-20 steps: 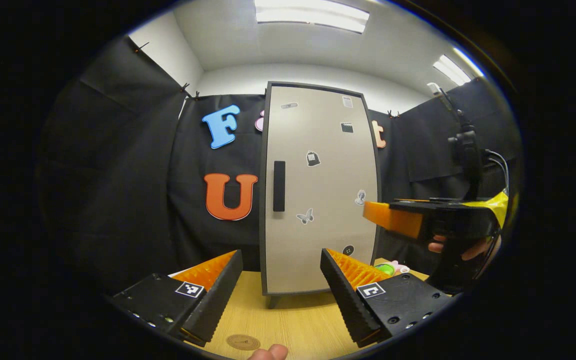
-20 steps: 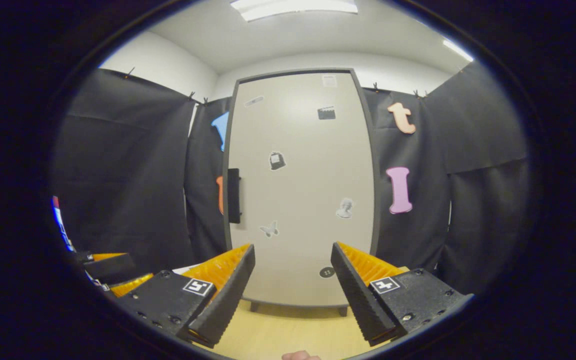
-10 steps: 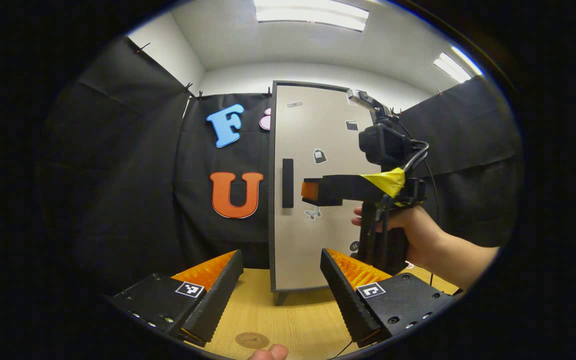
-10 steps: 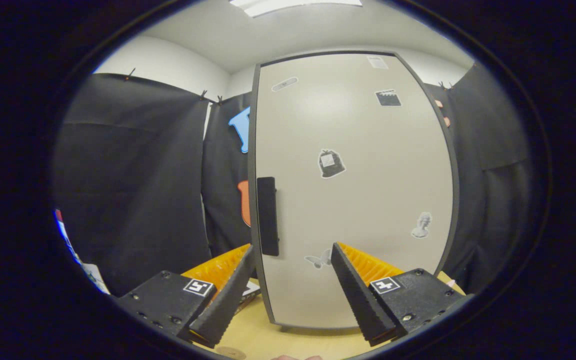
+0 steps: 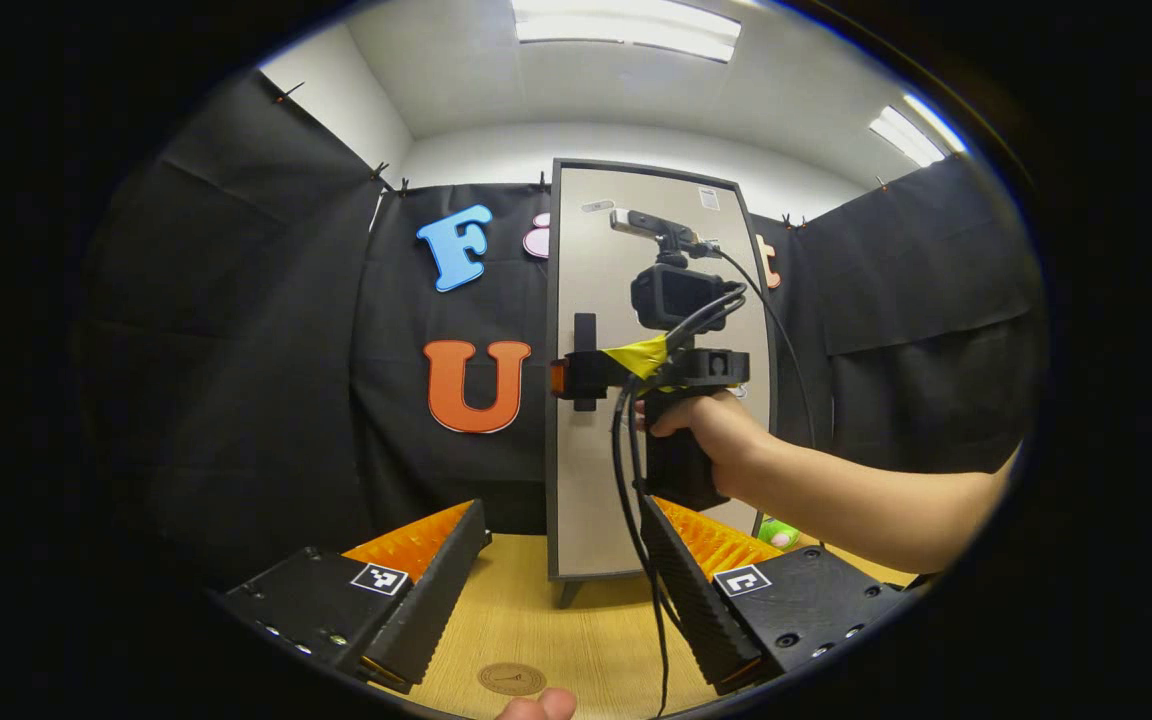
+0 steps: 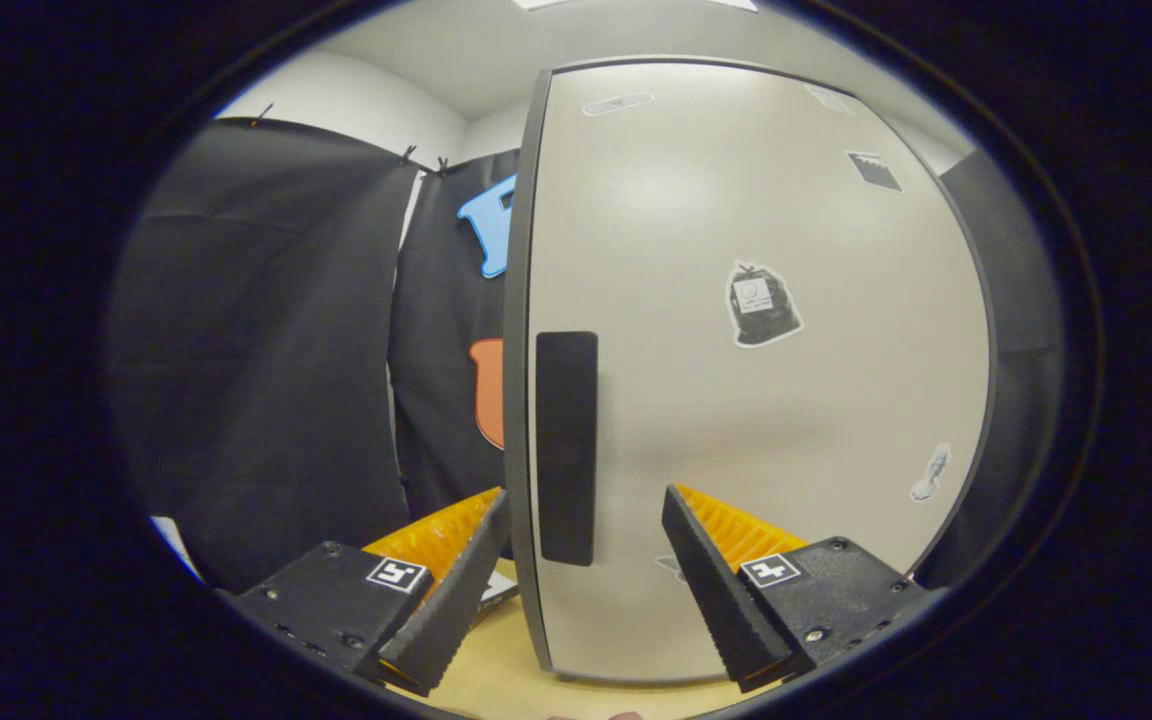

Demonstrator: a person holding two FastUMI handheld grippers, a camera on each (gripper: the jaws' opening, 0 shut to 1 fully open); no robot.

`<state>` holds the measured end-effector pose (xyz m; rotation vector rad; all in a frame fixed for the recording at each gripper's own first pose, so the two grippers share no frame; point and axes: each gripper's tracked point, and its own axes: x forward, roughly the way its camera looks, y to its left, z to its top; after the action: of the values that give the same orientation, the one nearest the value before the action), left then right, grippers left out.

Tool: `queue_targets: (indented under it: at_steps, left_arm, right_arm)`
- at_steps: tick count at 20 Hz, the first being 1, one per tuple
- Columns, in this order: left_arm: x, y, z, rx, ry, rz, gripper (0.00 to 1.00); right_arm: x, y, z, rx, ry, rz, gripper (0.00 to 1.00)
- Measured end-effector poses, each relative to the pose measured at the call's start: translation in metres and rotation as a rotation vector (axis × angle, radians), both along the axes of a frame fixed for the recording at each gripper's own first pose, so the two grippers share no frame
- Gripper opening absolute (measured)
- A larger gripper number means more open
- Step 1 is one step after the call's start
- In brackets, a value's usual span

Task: Open the cabinet door with the right hand, grasp the bottle in the cabinet with the left hand and place it on the coaster, then close the cabinet door with the right hand.

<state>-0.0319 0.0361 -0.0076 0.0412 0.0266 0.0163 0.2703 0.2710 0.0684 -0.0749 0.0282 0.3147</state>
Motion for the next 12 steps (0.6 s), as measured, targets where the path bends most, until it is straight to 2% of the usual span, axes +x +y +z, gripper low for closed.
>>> queue_targets:
  at_steps: [4,6,8,10,11,12]
  left_arm:
    - [0.000,0.002,0.000,-0.002,-0.006,-0.003,0.95]
    - [0.001,0.004,0.000,-0.003,-0.008,-0.001,0.95]
    - [0.001,0.006,0.000,-0.006,-0.012,0.002,0.95]
    - [0.001,0.009,0.001,-0.009,-0.014,0.006,0.95]
    - [0.002,0.010,0.001,-0.010,-0.016,0.007,0.95]
    - [0.001,0.010,0.001,-0.011,-0.016,0.008,0.95]
  right_arm:
    - [0.013,0.008,-0.001,0.003,0.014,-0.025,0.96]
    - [0.017,0.010,-0.001,0.013,0.018,-0.039,0.84]
    - [0.019,0.011,0.000,0.021,0.013,-0.048,0.79]
    - [0.020,0.009,0.001,0.010,0.004,-0.071,0.68]
    - [0.021,0.011,0.000,0.012,0.002,-0.062,0.57]
    - [0.020,0.014,-0.001,0.017,0.005,-0.055,0.52]
